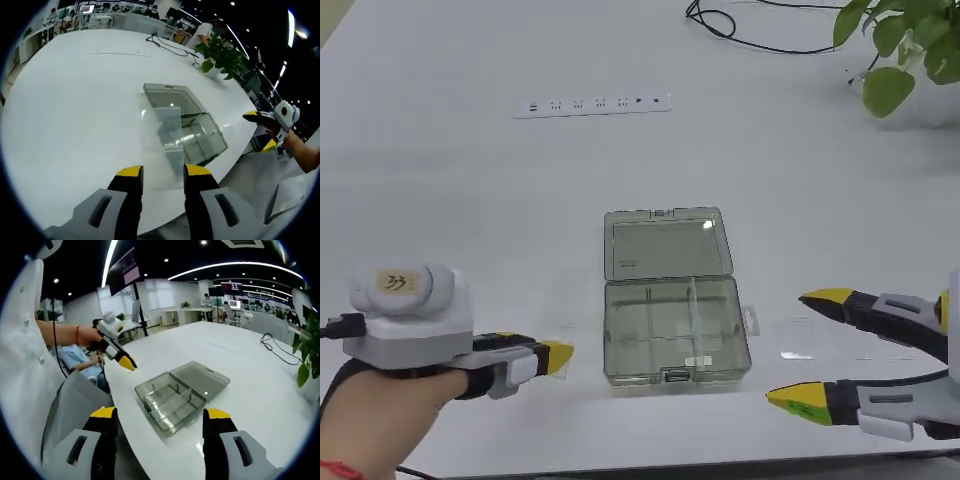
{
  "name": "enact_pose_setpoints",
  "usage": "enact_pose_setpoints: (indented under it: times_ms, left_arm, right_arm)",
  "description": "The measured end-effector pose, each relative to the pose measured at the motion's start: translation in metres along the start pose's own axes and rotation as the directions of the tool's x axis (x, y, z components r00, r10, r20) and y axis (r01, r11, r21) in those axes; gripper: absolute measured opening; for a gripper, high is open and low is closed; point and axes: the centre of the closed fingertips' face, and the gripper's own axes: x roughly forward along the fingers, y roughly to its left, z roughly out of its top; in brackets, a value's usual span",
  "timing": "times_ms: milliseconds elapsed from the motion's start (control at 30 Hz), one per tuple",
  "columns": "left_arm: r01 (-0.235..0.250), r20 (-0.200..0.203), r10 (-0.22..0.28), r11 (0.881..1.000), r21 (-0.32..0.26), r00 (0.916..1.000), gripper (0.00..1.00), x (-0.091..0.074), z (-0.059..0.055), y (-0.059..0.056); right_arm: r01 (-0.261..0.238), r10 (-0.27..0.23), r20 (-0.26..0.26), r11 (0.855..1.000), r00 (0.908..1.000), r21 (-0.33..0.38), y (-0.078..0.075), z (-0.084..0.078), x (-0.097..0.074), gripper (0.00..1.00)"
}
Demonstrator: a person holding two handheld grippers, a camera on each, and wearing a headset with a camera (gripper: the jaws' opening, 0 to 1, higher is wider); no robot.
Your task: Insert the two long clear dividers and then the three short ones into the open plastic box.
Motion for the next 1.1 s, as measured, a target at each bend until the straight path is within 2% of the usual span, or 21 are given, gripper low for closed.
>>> enact_pose_setpoints:
  times_ms: [33,200,300,367,433,600,767,967,1100]
  left_arm:
    - [0.016,0.020,-0.016,1.000,-0.007,0.9997,0.30,-0.002,0.004,-0.006]
    - [0.059,0.057,-0.059,0.998,0.002,0.9966,0.30,-0.003,0.012,-0.024]
    - [0.094,0.084,-0.093,0.996,0.001,0.9920,0.30,-0.002,0.018,-0.037]
    - [0.117,0.097,-0.116,0.993,0.003,0.9884,0.30,-0.001,0.020,-0.045]
    - [0.137,0.104,-0.137,0.991,0.012,0.9850,0.30,0.002,0.022,-0.053]
    - [0.187,0.128,-0.189,0.982,0.030,0.9736,0.30,0.006,0.027,-0.075]
    - [0.217,0.150,-0.223,0.975,0.056,0.9632,0.30,0.008,0.034,-0.091]
    - [0.237,0.172,-0.250,0.967,0.089,0.9528,0.30,0.008,0.044,-0.103]
    - [0.235,0.179,-0.254,0.965,0.118,0.9506,0.30,0.008,0.047,-0.108]
  right_arm:
    - [-0.001,0.001,0.006,1.000,1.0000,0.006,0.001,0.004,0.002,0.70]
    - [-0.011,0.009,0.046,1.000,0.9989,0.027,0.010,0.027,0.010,0.66]
    - [-0.014,0.011,0.064,0.999,0.9979,0.052,0.014,0.040,0.016,0.63]
    - [-0.018,0.009,0.098,0.996,0.9951,0.089,0.017,0.053,0.020,0.60]
    - [-0.014,0.001,0.109,0.992,0.9940,0.122,0.013,0.052,0.023,0.56]
    - [-0.013,-0.019,0.151,0.978,0.9883,0.210,0.015,0.073,0.035,0.47]
    - [0.016,-0.054,0.127,0.958,0.9904,0.285,0.013,0.075,0.047,0.39]
    - [0.039,-0.082,0.112,0.938,0.9903,0.344,0.010,0.073,0.056,0.29]
    - [0.048,-0.091,0.101,0.929,0.9907,0.366,0.012,0.073,0.059,0.24]
